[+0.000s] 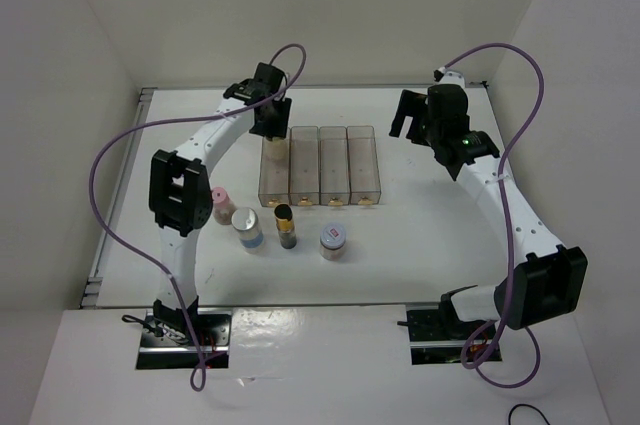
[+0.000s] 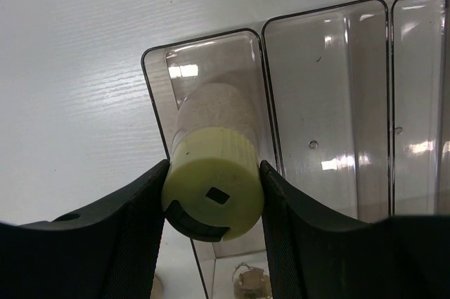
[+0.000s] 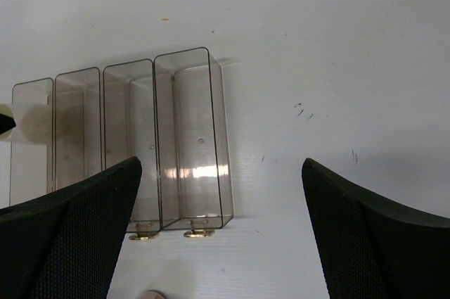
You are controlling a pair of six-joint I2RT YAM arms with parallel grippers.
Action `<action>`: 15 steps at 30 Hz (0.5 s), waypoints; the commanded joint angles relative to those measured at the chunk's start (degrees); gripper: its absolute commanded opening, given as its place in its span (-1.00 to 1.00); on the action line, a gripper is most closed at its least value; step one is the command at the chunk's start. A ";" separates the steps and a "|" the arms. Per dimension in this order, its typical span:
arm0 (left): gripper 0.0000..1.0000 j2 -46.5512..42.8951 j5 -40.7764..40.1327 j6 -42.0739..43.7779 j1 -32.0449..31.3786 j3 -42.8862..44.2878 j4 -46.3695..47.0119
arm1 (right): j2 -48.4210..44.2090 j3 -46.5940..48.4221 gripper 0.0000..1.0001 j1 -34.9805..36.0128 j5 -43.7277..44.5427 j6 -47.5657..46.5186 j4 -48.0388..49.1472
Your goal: Organize the condiment bottles
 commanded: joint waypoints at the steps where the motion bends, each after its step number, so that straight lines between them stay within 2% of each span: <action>1: 0.01 1.03 -1.11 0.00 0.12 2.48 1.01 | -0.35 0.48 0.98 0.55 0.44 0.27 1.08; 7: 0.17 2.08 -1.72 0.00 0.12 1.95 1.01 | -0.35 0.48 0.98 0.55 0.44 0.27 1.08; 10: 0.32 2.08 -1.03 0.00 0.12 1.95 1.54 | -0.35 0.48 0.98 0.55 -0.09 0.27 1.08; 14: 0.62 2.08 -0.49 -0.52 0.12 1.95 1.54 | -0.35 0.48 0.98 0.55 -0.09 -0.26 0.56; 15: 0.79 1.56 0.03 -0.53 0.12 2.64 0.85 | -0.35 0.48 0.98 0.55 -0.09 -0.26 0.55</action>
